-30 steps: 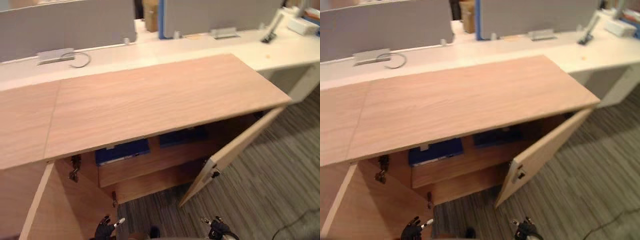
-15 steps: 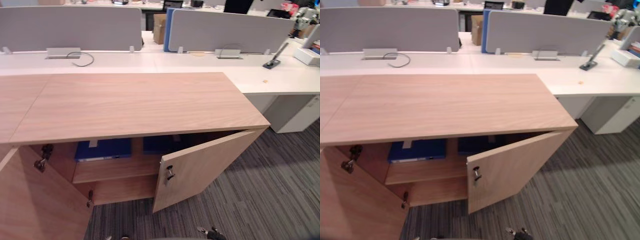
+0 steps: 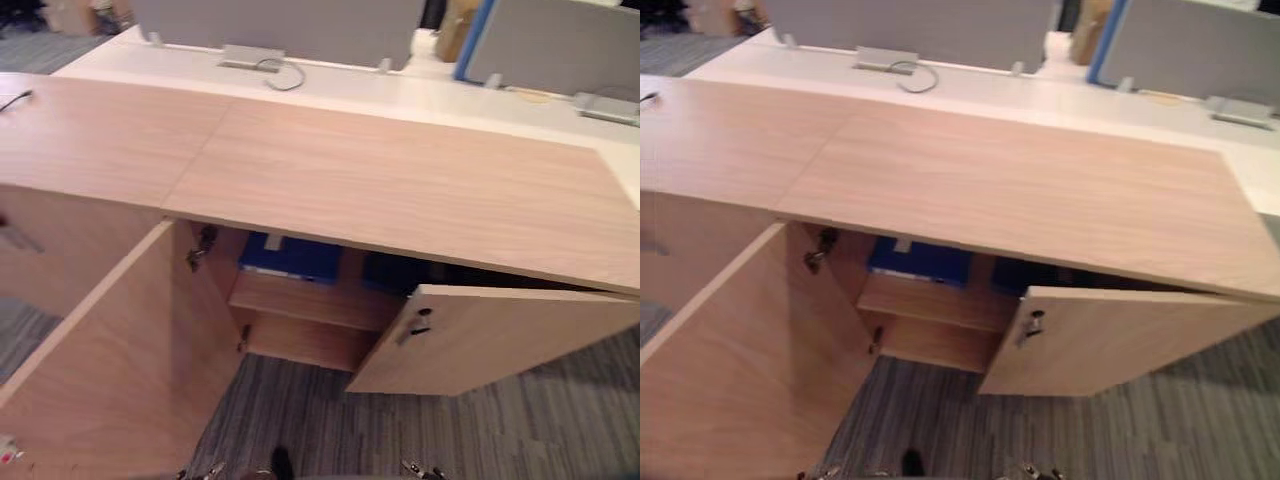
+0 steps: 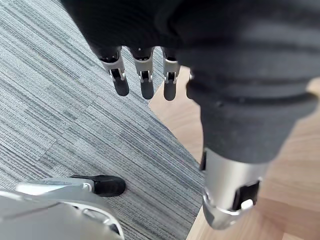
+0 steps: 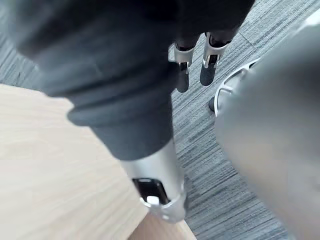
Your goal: Walk over to the cabinet, pick up the folder, carry it to the office cabinet, place the folder inside the office cabinet, then close the office cabinet door
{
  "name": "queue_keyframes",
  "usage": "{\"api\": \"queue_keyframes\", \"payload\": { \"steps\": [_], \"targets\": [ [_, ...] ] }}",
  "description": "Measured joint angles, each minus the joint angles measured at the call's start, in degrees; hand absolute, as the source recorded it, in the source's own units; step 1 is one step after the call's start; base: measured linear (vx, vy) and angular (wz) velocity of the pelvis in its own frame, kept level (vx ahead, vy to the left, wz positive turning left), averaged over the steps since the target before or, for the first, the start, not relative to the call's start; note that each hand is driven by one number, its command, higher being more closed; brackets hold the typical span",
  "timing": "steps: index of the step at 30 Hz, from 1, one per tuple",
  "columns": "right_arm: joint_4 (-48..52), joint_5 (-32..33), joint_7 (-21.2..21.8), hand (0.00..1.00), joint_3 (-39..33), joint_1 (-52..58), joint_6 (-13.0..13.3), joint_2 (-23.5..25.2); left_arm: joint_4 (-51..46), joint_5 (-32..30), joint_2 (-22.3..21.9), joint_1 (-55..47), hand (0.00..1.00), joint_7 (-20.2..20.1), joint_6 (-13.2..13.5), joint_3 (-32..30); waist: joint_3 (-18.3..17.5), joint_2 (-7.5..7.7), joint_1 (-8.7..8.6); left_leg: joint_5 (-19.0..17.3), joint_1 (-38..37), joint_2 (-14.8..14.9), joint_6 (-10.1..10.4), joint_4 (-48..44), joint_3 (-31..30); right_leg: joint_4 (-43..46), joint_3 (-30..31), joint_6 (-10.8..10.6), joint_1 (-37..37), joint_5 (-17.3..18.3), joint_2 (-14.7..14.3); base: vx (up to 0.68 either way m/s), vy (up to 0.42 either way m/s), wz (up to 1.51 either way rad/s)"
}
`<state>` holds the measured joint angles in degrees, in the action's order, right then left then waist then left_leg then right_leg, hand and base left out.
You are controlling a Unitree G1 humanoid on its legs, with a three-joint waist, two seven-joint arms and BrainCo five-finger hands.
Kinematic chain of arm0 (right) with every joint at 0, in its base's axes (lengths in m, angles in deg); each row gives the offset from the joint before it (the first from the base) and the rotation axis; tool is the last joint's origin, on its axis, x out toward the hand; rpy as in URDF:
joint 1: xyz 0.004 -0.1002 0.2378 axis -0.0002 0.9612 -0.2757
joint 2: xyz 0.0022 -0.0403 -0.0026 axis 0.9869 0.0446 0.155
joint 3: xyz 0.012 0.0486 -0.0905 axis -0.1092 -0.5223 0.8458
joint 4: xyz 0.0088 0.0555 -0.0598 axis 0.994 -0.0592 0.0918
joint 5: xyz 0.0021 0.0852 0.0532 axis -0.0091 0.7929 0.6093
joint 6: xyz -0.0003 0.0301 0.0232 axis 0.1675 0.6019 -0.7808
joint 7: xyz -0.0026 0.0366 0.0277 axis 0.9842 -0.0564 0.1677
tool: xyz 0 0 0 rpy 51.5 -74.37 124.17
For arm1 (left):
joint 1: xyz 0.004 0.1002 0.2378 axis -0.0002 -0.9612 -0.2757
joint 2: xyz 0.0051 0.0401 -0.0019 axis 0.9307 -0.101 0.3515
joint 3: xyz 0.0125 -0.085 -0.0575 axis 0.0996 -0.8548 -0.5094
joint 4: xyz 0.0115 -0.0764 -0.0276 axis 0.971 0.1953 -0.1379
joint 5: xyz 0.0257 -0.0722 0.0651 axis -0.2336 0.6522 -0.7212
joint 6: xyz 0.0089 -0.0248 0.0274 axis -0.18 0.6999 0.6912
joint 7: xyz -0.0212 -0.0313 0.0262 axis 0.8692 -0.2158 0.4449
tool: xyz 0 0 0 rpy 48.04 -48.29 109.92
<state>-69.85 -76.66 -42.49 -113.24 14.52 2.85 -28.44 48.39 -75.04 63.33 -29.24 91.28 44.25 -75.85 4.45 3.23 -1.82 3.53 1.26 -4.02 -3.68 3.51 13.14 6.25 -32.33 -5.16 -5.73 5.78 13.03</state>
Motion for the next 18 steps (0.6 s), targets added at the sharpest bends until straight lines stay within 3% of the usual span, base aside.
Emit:
{"api": "queue_keyframes", "payload": {
  "steps": [4, 5, 6, 7, 8, 11, 13, 15, 17, 18],
  "targets": [
    [0.0, -2.7, 0.6, 0.0, 0.3, -0.1, -0.4, -0.8, 0.1, 0.1, -0.2, 0.3, 0.0, -0.6, 0.0, 0.3, 0.5, -0.41, -0.14, 0.8, -2.1, -0.9, 0.0, 1.8, -4.3, 1.9, -2.9, 0.1, -3.0, 0.1, 0.9, -0.01, -0.017, 0.5],
    [0.2, -3.1, 0.8, 0.0, 0.4, -0.1, -0.4, -1.3, -0.1, 0.1, -0.6, 0.3, 0.0, -0.9, 0.2, 0.3, 0.9, -1.1, -0.38, 0.8, -2.2, -1.0, 0.0, 1.8, -5.8, 4.8, -2.9, 0.9, -2.7, 0.6, 1.3, -0.07, -0.016, 0.86],
    [0.3, -3.2, 0.8, 0.0, 0.4, 0.0, -0.5, -2.0, -0.1, 0.1, -0.9, 0.3, 0.0, -1.2, 0.2, 0.4, 1.0, -1.79, -0.75, 0.6, -2.3, -1.0, -0.2, 1.8, -7.8, 9.4, -1.6, 2.1, -1.8, 1.3, 2.2, -0.08, 0.011, 1.02],
    [1.0, -3.3, 0.8, 0.0, 0.5, 0.6, -0.7, -2.4, 0.1, 0.1, -1.0, 0.3, 0.0, -1.4, 0.2, 0.4, 1.0, -2.46, -0.78, 0.4, -2.4, -1.0, -0.7, 1.8, -10.7, 16.9, 3.8, 3.1, 1.0, 2.2, 3.7, -0.1, 0.023, 1.26],
    [2.0, -3.4, 0.9, 0.0, 0.6, 1.6, -0.7, -2.4, 0.1, 0.0, -0.8, 0.1, 0.0, -1.5, 0.2, 0.4, 0.9, -2.19, -0.63, 0.4, -2.4, -1.3, -0.7, 1.8, -13.2, 22.7, 11.2, 3.7, 4.0, 3.6, 4.4, -0.06, 0.018, 1.16],
    [2.3, -3.5, 1.1, 0.0, 0.5, 2.9, -0.8, -1.9, 0.1, -0.6, -0.6, -1.8, 0.0, -1.5, 0.1, -1.6, 0.0, -0.94, -0.25, 0.5, -2.2, -1.5, -0.6, 1.1, -17.5, 25.1, 23.8, 2.7, 6.4, 4.5, 5.1, 0.0, -0.038, 0.98],
    [1.2, -3.9, 1.2, 0.0, 0.6, 2.8, -0.8, -1.7, 0.2, -1.1, -0.4, -3.3, 0.0, -1.4, 0.1, -2.6, -1.1, 0.1, -0.21, 0.7, -1.4, -1.6, -0.3, 1.1, -19.3, 22.1, 26.2, 1.0, 6.1, 5.2, 5.0, -0.02, -0.145, 0.74],
    [-1.1, -4.4, 1.5, 0.0, 1.7, 2.7, -1.1, -1.4, 0.1, -1.5, 0.2, -4.7, 0.0, -1.5, 0.0, -4.2, -2.7, 2.35, 0.23, 1.4, -0.5, -1.8, 1.2, 1.3, -22.0, 12.6, 25.6, -0.7, 5.2, 5.1, 3.5, 0.01, -0.27, 0.7],
    [-2.4, -4.4, 2.1, 0.0, 2.8, 2.3, -1.2, -1.4, 0.5, -1.5, 0.6, -4.8, 0.0, -1.4, 0.0, -4.9, -3.2, 3.53, 0.71, 2.2, -0.2, -1.4, 2.8, 1.3, -23.5, 7.9, 22.9, -1.7, 3.7, 4.4, 2.3, 0.07, -0.325, 0.46],
    [-3.2, -4.4, 2.3, 0.0, 2.9, 1.5, -1.3, -1.9, 0.6, -1.5, 0.6, -4.6, 0.0, -1.4, 0.0, -4.9, -3.2, 3.35, 1.32, 2.4, -0.2, -0.2, 3.5, 1.2, -23.9, 6.2, 22.8, -1.9, 2.6, 4.5, 0.8, 0.08, -0.325, 0.26]
  ]
}}
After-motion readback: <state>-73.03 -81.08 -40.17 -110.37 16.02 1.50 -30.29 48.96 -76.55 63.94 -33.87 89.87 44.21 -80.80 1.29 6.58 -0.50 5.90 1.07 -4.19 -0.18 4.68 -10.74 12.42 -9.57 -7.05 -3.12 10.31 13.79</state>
